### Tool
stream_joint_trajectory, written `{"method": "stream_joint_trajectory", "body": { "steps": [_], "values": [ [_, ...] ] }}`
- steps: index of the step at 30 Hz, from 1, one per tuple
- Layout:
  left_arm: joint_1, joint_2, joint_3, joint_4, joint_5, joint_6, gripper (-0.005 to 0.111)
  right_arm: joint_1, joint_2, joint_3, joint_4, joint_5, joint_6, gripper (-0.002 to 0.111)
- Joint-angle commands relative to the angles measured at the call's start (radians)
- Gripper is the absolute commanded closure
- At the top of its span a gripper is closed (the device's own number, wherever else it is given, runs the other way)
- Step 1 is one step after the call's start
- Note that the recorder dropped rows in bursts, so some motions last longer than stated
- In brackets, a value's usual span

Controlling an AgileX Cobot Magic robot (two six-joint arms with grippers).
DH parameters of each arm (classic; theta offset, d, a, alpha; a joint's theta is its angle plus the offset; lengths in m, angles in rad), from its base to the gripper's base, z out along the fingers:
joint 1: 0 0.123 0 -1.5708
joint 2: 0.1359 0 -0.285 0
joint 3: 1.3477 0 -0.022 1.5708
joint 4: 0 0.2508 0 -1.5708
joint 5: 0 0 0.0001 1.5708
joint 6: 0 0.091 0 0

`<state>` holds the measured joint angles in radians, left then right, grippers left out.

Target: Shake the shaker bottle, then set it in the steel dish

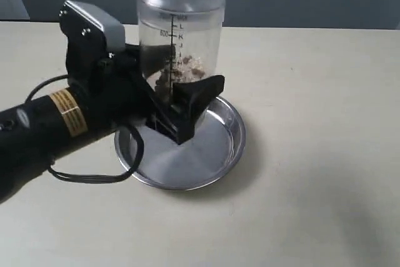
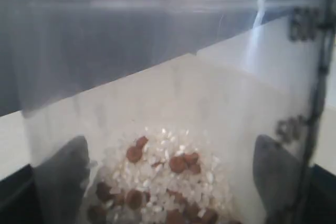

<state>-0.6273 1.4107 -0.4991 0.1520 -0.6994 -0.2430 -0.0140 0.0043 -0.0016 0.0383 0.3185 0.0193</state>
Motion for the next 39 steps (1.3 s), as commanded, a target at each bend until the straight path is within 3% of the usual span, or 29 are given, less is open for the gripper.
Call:
{"method": "stream_joint_trajectory", "body": {
  "steps": [1, 5, 8, 10, 15, 19, 22, 26, 28, 32, 36, 39],
  "values": [
    [0.000, 0.146, 0.037, -0.046, -0.004, 0.017, 0.106, 0.004, -0.004, 0.002, -0.003, -0.012, 0.001, 0.109],
    [0.000, 0.002, -0.023, 0.044, -0.167, 0.024, 0.106, 0.004, -0.004, 0.002, -0.003, -0.012, 0.001, 0.109],
    [0.002, -0.064, -0.105, -0.008, 0.042, 0.042, 0.106, 0.004, -0.004, 0.002, -0.003, -0.012, 0.001, 0.109],
    [0.002, -0.011, -0.084, 0.006, 0.143, 0.042, 0.106, 0.004, -0.004, 0.002, -0.003, -0.012, 0.001, 0.109],
    [0.002, 0.168, 0.000, -0.011, 0.028, 0.042, 0.106, 0.004, -0.004, 0.002, -0.003, -0.012, 0.001, 0.109],
    [0.002, 0.006, -0.051, 0.059, 0.022, 0.035, 0.106, 0.004, -0.004, 0.002, -0.003, -0.012, 0.001, 0.109],
    [0.002, -0.120, -0.084, 0.029, 0.073, 0.037, 0.106, 0.004, -0.004, 0.002, -0.003, -0.012, 0.001, 0.109],
    [0.016, -0.026, -0.003, -0.029, 0.112, 0.065, 0.106, 0.004, -0.004, 0.002, -0.003, -0.012, 0.001, 0.109],
    [0.026, 0.043, 0.036, -0.073, 0.037, 0.067, 0.106, 0.004, -0.004, 0.002, -0.003, -0.012, 0.001, 0.109],
    [0.028, -0.033, 0.001, 0.044, -0.073, 0.056, 0.106, 0.004, -0.004, 0.002, -0.003, -0.012, 0.001, 0.109],
    [0.028, -0.110, -0.052, 0.006, 0.065, 0.056, 0.106, 0.004, -0.004, 0.002, -0.003, -0.012, 0.001, 0.109],
    [0.028, 0.004, 0.001, 0.006, 0.125, 0.056, 0.106, 0.004, -0.004, 0.002, -0.003, -0.012, 0.001, 0.109]
  ]
}}
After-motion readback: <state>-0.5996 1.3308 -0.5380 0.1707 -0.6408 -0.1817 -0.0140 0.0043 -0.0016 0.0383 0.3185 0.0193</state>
